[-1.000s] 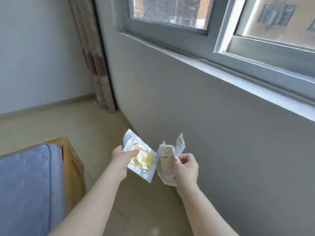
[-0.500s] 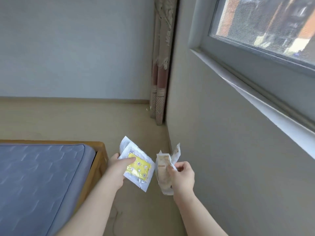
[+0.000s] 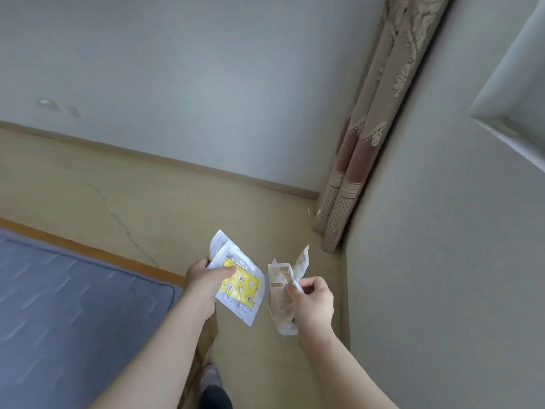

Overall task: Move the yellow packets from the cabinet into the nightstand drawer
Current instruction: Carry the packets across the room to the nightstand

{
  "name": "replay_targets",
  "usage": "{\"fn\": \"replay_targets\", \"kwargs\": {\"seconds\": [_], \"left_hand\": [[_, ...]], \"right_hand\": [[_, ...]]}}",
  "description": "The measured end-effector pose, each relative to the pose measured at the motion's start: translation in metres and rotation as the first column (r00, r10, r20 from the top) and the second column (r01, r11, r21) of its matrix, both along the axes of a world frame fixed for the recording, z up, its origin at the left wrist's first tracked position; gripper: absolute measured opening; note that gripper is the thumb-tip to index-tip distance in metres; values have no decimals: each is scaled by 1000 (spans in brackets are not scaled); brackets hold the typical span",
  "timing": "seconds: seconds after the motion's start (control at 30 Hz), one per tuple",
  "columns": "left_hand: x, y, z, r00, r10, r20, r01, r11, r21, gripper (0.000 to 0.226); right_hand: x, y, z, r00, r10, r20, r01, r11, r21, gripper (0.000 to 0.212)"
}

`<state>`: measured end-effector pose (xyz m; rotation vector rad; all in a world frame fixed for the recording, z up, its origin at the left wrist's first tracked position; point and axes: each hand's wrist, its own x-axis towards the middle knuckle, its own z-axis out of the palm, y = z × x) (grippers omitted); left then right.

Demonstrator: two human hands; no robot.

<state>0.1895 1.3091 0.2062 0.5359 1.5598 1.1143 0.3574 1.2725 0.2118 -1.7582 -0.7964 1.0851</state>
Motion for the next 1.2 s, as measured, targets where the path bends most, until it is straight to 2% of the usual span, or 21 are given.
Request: {"fn": "replay_targets", "kwargs": {"seconds": [0.33, 0.47, 0.63, 0.77, 0.9, 1.2], "left_hand": [[-92, 233, -2, 998, 69, -6, -69, 996, -50, 23], [-113, 303, -3, 988, 155, -23, -156, 986, -64, 20], [-124, 403, -9, 964, 265, -25, -266, 963, -50, 15], [-124, 497, -7, 917, 398, 25, -397, 917, -49, 13], [-130, 580, 9, 863, 503, 53, -500, 864, -58, 16], [-205, 716, 24, 794, 605, 57, -605, 796, -21, 18]], "right_hand": [[-93, 256, 12, 995, 91, -35, -92, 995, -42, 18], [-115, 338, 7, 990, 122, -65, -126, 990, -66, 18], [-133, 462, -4, 965, 249, -80, -255, 964, -80, 17], [-138, 579, -5, 921, 378, -90, -383, 923, -42, 18], [-145, 675, 7, 900, 428, -86, -430, 903, -15, 18], [-233, 825, 3, 844, 518, -137, -527, 849, -36, 21]]}}
